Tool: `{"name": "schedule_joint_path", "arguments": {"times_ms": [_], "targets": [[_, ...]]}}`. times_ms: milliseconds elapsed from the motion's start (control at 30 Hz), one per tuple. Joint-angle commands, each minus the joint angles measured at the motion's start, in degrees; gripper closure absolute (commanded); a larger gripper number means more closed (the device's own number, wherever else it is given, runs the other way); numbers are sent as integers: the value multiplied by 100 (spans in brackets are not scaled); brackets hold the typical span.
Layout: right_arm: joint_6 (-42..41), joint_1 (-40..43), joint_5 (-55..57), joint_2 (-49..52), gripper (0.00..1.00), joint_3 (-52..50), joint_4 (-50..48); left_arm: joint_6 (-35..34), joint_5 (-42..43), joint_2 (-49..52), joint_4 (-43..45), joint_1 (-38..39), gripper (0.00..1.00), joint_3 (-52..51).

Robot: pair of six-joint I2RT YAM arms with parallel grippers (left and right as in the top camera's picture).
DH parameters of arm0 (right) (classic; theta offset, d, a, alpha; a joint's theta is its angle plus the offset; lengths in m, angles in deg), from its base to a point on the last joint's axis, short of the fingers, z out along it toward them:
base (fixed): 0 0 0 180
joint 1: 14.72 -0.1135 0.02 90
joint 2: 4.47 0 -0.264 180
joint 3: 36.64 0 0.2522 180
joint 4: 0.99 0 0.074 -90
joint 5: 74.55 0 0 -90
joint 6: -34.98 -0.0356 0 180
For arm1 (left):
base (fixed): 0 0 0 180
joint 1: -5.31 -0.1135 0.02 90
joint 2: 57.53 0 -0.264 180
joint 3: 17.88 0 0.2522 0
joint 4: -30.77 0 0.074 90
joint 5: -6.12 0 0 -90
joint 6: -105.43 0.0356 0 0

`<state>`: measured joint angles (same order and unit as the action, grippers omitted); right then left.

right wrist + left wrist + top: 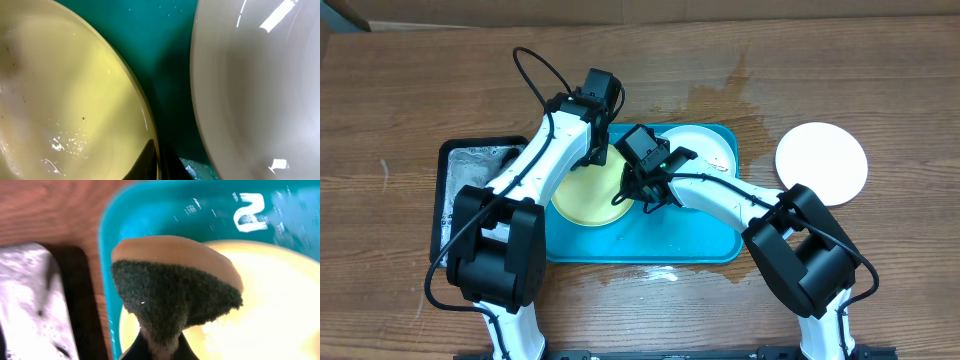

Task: Clean dirty plates on tray and stack at the side
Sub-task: 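Scrub the yellow plate with the sponge in the left gripper, then return the sponge to the black soapy tray with the left gripper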

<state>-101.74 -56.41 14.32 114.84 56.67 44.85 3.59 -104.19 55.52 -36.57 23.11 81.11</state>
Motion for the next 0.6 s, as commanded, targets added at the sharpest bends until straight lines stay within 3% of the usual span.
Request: {"name": "schedule_joint_path", "arguments": {"times_ms": [0,300,400,567], "targets": [[2,20,208,319,96,-236,210,205,533,37,-151,-76,96,133],[2,20,208,319,96,-236,275,772,2623,-337,-693,-1099,96,570],[2,20,208,319,96,-236,284,807,2476,-597,-984,-1534,96,608],[2,20,210,319,96,-236,267,669,1547,-750,-1668,-2149,96,588]]}}
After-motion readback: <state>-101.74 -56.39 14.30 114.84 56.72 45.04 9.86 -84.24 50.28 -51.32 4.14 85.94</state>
